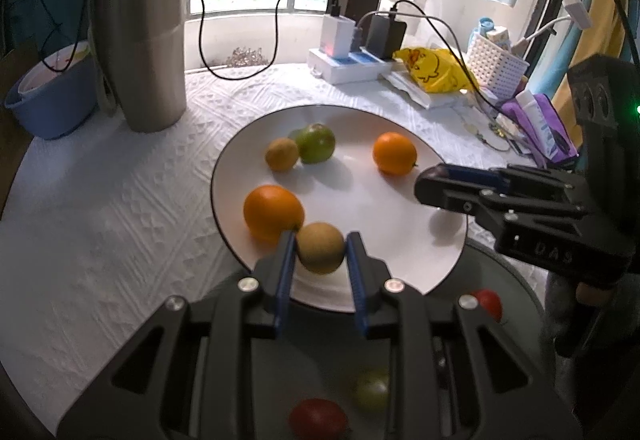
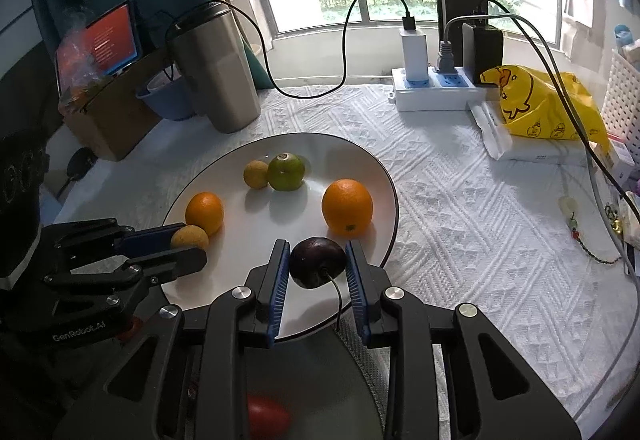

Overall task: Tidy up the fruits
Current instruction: 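Carry the plum with the right gripper while the left carries its brownish fruit to the bowl, then open the right gripper in the bowl while the left gripper releases its fruit, then move the right gripper to the red tomato while the left moves to the other plum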

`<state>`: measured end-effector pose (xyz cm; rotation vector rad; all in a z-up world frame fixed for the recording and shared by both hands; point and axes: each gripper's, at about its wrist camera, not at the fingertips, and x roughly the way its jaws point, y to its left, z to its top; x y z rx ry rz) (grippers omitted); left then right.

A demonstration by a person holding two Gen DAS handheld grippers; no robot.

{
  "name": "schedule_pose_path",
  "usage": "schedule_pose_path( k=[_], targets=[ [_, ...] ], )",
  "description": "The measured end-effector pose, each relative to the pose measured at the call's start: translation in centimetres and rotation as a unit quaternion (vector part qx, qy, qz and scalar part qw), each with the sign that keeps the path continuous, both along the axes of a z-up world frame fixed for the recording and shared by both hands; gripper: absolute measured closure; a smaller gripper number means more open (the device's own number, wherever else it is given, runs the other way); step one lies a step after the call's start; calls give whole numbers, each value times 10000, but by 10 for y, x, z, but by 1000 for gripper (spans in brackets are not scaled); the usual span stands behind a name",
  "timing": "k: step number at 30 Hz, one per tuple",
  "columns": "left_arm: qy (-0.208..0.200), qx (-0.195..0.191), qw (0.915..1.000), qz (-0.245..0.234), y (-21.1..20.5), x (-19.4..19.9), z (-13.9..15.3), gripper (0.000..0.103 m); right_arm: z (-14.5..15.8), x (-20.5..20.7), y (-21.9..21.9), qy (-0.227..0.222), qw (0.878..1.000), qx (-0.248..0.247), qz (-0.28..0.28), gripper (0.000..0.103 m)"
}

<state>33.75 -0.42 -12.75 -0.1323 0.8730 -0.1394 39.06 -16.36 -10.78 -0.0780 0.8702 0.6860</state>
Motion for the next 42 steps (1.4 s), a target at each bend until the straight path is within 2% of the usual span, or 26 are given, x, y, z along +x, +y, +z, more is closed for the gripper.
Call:
schedule_pose_path(
  k=[10,11,15,30,42],
  targets=[
    [-48,-84,9999,79,2,-7,7,75,7,-6,0,-64,9999,-92,-86,72],
    [-183,-119,9997,128,1,-9,8,75,8,-7,0,-71,9999,-96,-95,71],
    [-245,-116,9995,129,1,-17,13,75,13,-14,-1,-101,9999,-84,-73,70],
    [-475,-90,9988,98,-8,-56,36,75,42,-58,-11,-407,9991,-44,-113,70],
    [-527,-104,9985,141,-14,-95,39,75,48,-95,-23,-493,9986,-38,-190,70]
  ],
)
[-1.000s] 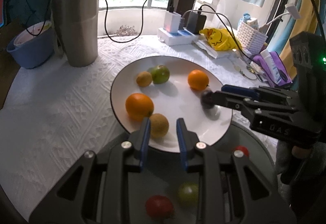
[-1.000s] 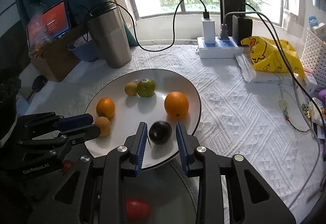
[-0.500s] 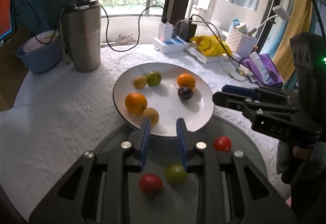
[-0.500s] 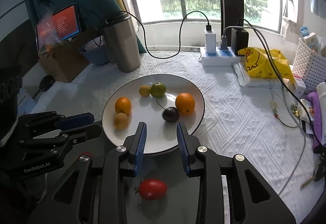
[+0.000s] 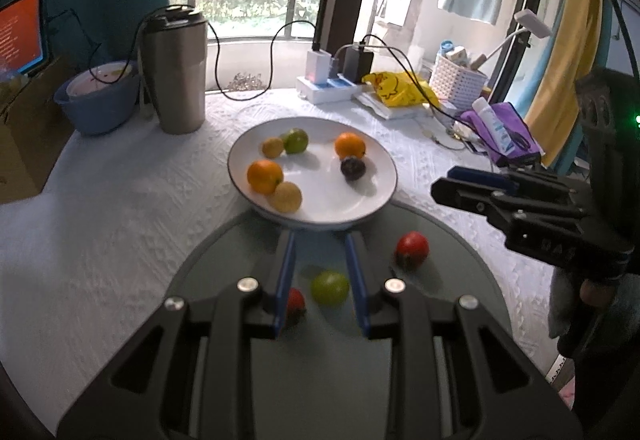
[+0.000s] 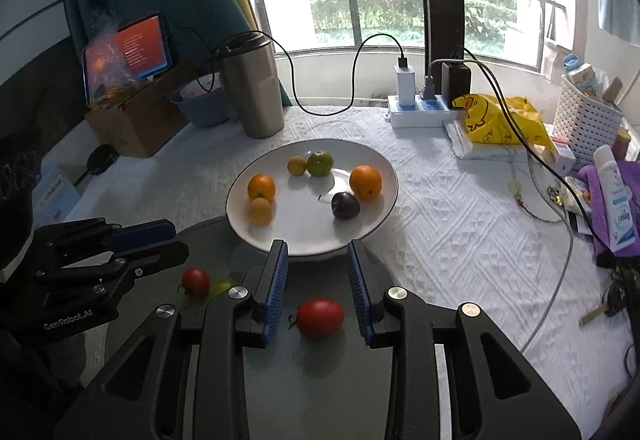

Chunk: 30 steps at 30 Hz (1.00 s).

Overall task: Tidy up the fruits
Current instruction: 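Move the right gripper to the red tomato while the left moves to the other plum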

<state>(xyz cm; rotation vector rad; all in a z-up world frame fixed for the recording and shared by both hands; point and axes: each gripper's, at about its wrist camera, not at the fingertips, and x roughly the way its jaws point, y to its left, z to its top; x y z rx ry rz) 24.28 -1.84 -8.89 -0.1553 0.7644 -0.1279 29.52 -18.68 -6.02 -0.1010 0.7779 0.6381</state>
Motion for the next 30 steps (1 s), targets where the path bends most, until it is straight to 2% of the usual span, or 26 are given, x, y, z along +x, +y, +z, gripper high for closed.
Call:
schedule_pose_path(
  k=[7,22,23,26,30],
  targets=[
    [253,-95,9996,-101,-6,-18,-17,75,-15,-20,-3,134,9999,-70,-6,70],
    [492,-85,9983,-313,-25,-38,-45,75,-51,-37,-13,430,9991,-8,-62,70],
    [489,-67,9982,-336,-27,-37,-45,75,-53,-35,-13,457,9989,-6,-73,70],
    [489,-59,9980,-387,-31,-33,-45,73,-54,-30,-13,466,9989,33,-99,60],
    [378,28,9982,-462,-37,-28,-42,72,-54,-19,-11,464,9988,67,-134,60]
  ],
)
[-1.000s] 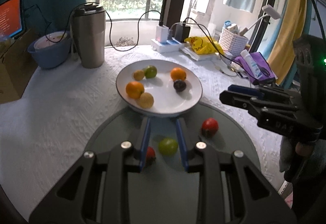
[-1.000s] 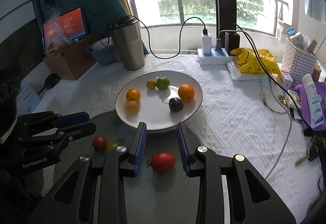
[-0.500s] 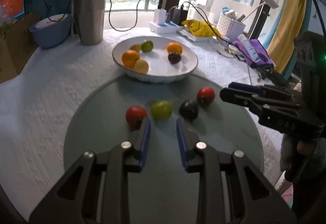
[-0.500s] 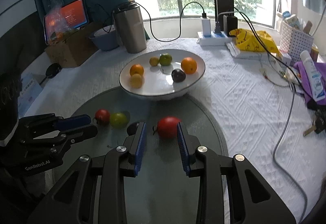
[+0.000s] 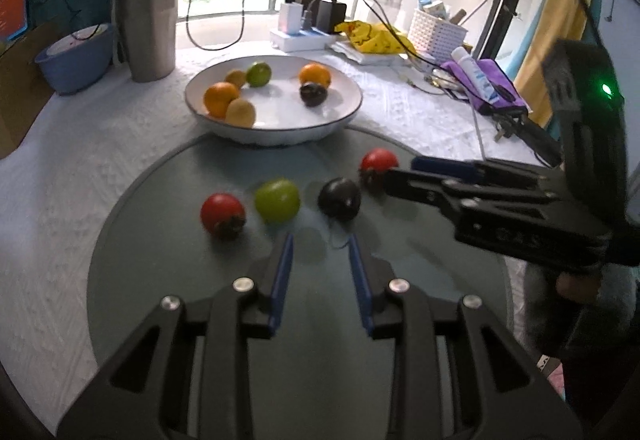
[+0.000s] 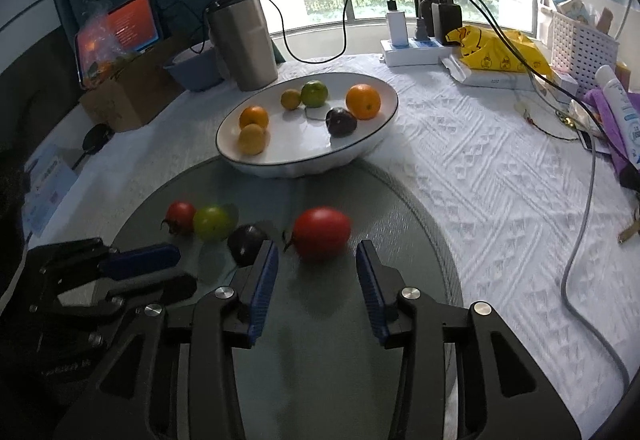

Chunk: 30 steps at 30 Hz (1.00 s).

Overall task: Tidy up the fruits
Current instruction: 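Move the right gripper to the red tomato while the left moves to the other plum, then grasp the large red tomato with the right gripper while the left grasps the dark plum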

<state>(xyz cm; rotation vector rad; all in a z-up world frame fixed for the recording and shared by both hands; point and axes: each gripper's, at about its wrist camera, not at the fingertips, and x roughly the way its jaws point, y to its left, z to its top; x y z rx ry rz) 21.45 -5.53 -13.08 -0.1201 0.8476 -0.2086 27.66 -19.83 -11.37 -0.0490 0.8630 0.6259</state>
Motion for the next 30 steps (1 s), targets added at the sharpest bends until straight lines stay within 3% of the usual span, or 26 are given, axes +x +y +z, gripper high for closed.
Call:
schedule_pose_path(
  k=[10,12,15,30],
  targets=[
    [-95,146,9998,-41,-14,19,4,69,-6,19,8,153,9996,48,211,60],
    [-59,201,9998,-40,-17,23,1,68,-7,18,10,149,9995,27,274,67],
    [108,192,9997,-82,-21,29,-3,68,-7,16,7,132,9995,67,295,67],
    [183,654,9977,26,-30,53,-5,68,5,13,-40,10,9996,267,-81,67]
  ],
)
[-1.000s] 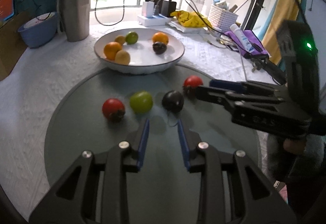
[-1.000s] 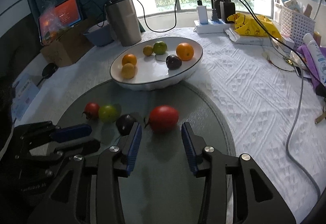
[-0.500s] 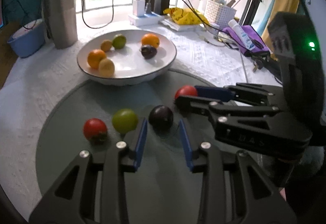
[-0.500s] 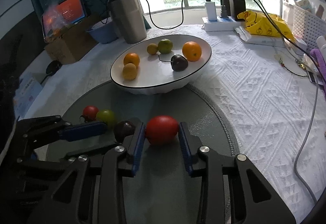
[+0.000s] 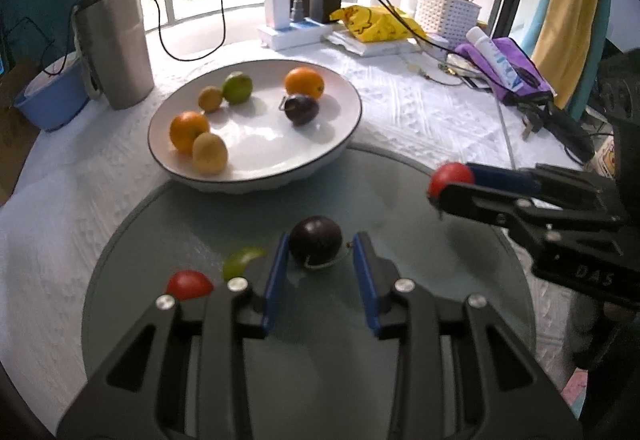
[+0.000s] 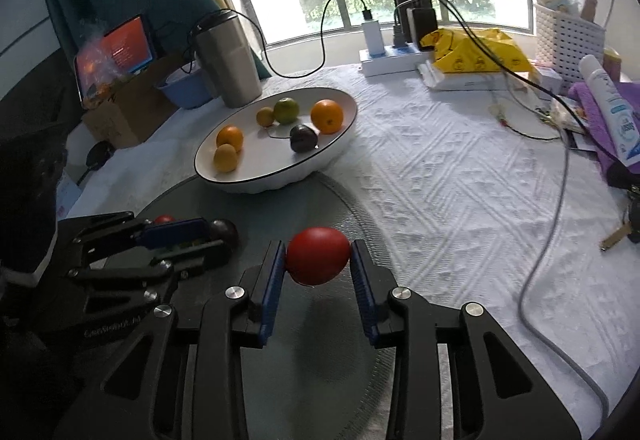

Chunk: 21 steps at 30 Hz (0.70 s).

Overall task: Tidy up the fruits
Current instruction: 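Grasp the large red tomato with the right gripper while the left grasps the dark plum, then carry the tomato with the right gripper while the left carries the plum to the bowl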

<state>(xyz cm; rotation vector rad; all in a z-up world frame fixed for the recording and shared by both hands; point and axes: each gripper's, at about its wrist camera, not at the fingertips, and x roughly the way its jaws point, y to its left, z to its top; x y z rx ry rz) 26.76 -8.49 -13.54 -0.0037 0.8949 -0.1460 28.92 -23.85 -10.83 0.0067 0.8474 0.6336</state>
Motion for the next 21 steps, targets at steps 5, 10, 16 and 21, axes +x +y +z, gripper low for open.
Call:
schedule_pose_path(
  k=[5,10,16,21],
  targets=[
    [-18,-108,9998,-138,-2,0,1,69,4,0,-6,-44,9999,34,-87,67],
    [-37,-148,9996,-239,-3,-1,4,74,8,-1,-3,-85,9999,14,-66,67],
    [-127,-190,9993,-284,-1,-5,12,80,17,-1,2,-187,9998,-6,-30,67],
    [-218,-215,9989,-344,2,-8,18,81,25,-1,7,-261,9997,-32,9,67]
  ],
)
